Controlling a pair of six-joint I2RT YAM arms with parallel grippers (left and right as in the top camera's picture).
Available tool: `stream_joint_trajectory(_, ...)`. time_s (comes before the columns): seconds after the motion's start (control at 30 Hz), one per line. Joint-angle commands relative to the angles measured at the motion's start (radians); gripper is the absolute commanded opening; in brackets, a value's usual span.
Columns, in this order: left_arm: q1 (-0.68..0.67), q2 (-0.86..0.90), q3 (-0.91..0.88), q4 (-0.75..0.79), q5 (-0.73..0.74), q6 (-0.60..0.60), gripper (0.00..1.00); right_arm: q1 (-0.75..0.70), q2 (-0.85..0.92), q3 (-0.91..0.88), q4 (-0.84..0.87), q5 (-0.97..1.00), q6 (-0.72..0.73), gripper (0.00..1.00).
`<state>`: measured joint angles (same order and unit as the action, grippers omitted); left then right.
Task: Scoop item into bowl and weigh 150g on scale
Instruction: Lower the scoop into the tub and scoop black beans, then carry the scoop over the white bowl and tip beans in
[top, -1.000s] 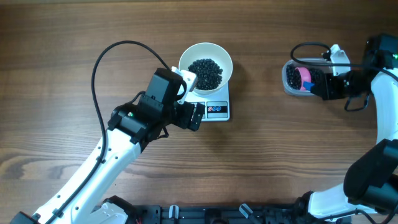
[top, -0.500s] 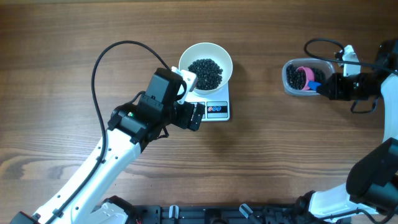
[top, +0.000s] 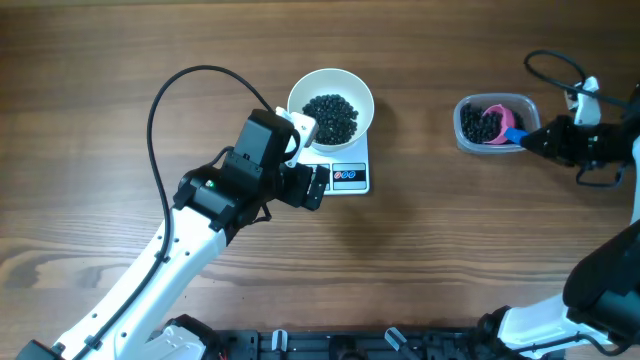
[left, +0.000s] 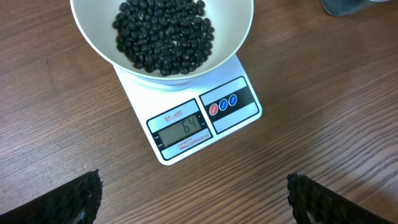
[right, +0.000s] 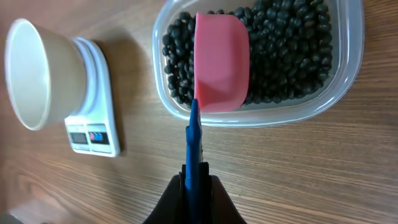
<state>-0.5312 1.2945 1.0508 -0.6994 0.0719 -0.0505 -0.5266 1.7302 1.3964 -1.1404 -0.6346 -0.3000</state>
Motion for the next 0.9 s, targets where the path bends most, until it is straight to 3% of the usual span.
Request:
stream_joint_trajectory(0.0,-0.002,0.003,-0.008,0.000,-0.013,-0.010,1.00,-0.050,0.009,0.002,0.002,-0.130,0.069,0.04)
stream_joint_trajectory(0.23,-0.002,0.003,-0.008,0.000,-0.013,-0.010,1.00,-0.142,0.009,0.002,0.002,-0.319,0.068,0.04)
stream_joint_trajectory(0.5,-0.002,0.003,-0.008,0.000,-0.013,-0.010,1.00,-0.131,0.009,0.002,-0.001,-0.523,0.067,0.04)
stream_joint_trajectory(0.63,-0.002,0.003,-0.008,0.000,-0.013,-0.010,1.00,-0.012,0.009,0.002,0.024,-0.631,0.071,0.04)
stream_joint_trajectory(0.87,-0.002,0.003,-0.008,0.000,-0.013,-0.010,1.00,0.345,0.009,0.002,0.375,-0.646,0.357,0.04)
